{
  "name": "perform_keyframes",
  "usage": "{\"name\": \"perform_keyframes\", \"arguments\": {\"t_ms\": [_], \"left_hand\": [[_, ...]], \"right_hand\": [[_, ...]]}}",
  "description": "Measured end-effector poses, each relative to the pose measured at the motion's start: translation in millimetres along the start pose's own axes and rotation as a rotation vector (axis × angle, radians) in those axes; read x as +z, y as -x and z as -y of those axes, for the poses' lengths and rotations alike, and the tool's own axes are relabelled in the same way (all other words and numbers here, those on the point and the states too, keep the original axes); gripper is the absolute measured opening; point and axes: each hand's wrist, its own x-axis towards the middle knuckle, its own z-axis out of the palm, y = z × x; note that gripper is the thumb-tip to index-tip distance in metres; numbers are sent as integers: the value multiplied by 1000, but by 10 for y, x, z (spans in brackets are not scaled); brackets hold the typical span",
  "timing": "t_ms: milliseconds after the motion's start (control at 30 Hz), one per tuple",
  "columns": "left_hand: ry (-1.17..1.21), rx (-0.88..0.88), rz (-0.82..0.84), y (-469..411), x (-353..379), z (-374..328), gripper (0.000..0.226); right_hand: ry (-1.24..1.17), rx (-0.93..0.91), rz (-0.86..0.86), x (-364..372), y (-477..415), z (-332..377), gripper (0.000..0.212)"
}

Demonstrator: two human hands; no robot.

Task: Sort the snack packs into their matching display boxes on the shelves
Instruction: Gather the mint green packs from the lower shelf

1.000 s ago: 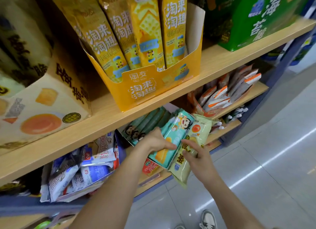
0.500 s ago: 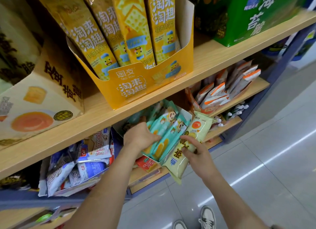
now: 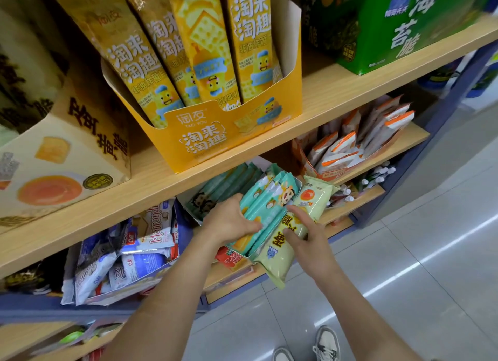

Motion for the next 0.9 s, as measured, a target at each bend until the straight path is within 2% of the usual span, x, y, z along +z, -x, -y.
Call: {"name": "perform_keyframes", "arguments": {"t_ms": [67, 133, 267, 400, 500, 633, 800, 900], "left_hand": [[-104, -33, -127, 19, -25, -4, 39], [-176, -107, -254, 53, -72, -14, 37], [-284, -220, -362, 91, -201, -28, 47], [-338, -236, -167, 8, -139, -2, 46], [-282, -234, -30, -79, -92, 11, 50], [-224, -208, -11, -64, -95, -36, 52], [-76, -159, -9, 69, 88, -95, 63], [-38, -153, -5, 127, 157, -112, 73]], "right_hand": [[12, -16, -16, -58, 31, 43, 72], [56, -28, -43, -120, 93, 112, 82], [245, -47, -32, -142, 232, 260, 79], [315, -27, -27, -53, 254, 280, 65], [319, -9, -49, 29, 249, 232, 48], [245, 59, -104, 153, 224, 271, 31], [364, 40, -144, 180, 236, 292, 53], [436, 62, -154, 131, 195, 268, 56]]}}
